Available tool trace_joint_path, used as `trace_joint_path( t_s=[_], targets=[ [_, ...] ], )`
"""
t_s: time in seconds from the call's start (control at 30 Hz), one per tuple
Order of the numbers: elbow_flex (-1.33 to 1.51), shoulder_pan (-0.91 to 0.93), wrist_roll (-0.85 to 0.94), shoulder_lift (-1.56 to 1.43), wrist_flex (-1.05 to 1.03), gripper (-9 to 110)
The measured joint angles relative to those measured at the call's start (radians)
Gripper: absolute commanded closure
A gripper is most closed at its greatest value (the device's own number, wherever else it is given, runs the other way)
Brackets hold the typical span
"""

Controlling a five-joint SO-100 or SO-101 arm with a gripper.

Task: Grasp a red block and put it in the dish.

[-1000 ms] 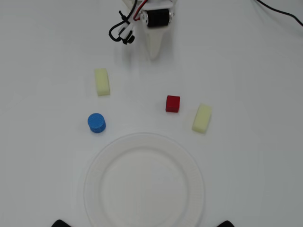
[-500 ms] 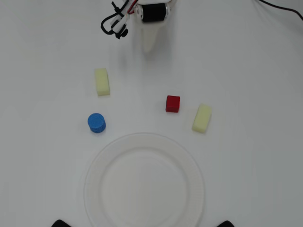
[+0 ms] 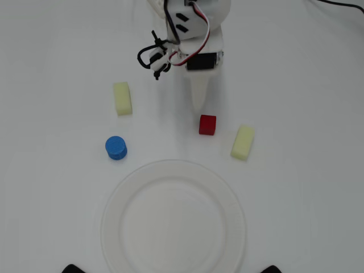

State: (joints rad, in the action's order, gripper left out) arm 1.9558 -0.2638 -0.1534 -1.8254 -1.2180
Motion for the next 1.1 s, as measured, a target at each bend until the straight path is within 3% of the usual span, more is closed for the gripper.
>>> trace_joint_path(
  t_s=[0.43,0.67,1.1],
  targets=[
    [0.037,0.002,-0.184,0.077,0.21,67],
    [0.227,-0.057,-0.186,0.075,0.37,70],
    [0.229,-0.063,-0.117,0.097,0.42,74]
  ],
)
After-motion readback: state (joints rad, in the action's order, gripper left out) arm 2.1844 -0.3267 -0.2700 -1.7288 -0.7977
